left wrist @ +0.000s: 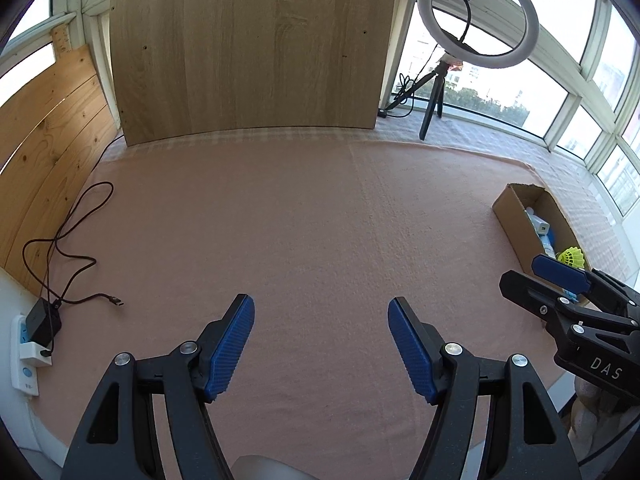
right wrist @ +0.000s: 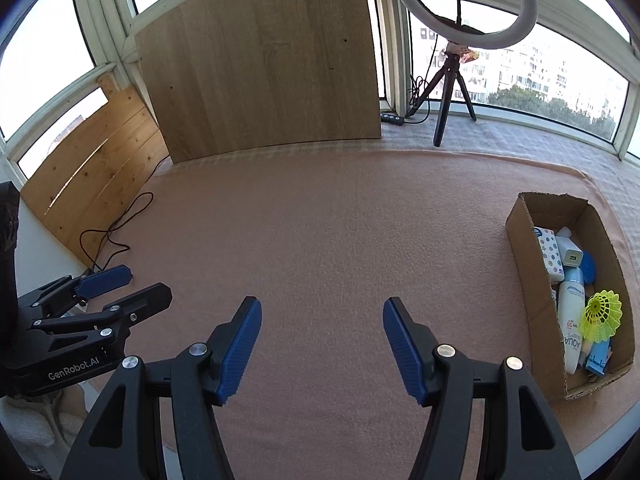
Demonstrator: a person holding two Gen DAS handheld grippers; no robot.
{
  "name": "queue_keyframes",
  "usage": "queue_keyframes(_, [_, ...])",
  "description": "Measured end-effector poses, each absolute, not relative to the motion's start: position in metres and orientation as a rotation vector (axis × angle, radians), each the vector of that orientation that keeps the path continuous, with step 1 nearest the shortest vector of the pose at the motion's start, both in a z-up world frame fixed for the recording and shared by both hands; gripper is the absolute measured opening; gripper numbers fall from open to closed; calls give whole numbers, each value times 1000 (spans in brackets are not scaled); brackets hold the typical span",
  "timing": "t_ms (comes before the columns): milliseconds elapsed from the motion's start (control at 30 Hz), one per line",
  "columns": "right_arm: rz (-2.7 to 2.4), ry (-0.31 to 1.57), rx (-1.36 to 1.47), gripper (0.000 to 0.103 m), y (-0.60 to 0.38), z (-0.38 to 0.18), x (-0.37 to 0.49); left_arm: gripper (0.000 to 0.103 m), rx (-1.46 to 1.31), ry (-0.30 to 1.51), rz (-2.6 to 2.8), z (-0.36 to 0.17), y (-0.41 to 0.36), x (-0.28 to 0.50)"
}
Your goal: Organize objects
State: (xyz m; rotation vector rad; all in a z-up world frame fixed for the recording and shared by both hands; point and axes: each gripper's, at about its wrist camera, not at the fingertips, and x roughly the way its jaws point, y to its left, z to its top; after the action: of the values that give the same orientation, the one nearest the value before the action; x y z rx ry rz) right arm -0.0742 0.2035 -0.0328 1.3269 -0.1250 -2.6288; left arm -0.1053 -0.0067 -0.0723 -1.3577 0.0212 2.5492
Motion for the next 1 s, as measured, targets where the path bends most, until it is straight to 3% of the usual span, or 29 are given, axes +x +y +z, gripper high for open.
queue_keyframes(833, [-2657, -98, 1347, 59, 202, -37, -74, 73, -1387, 13, 2537, -81, -4, -106])
queue_keyframes(1000, [-2657, -94, 1353, 59, 203, -38, -74, 78, -1384, 18, 2540, -81, -4, -106])
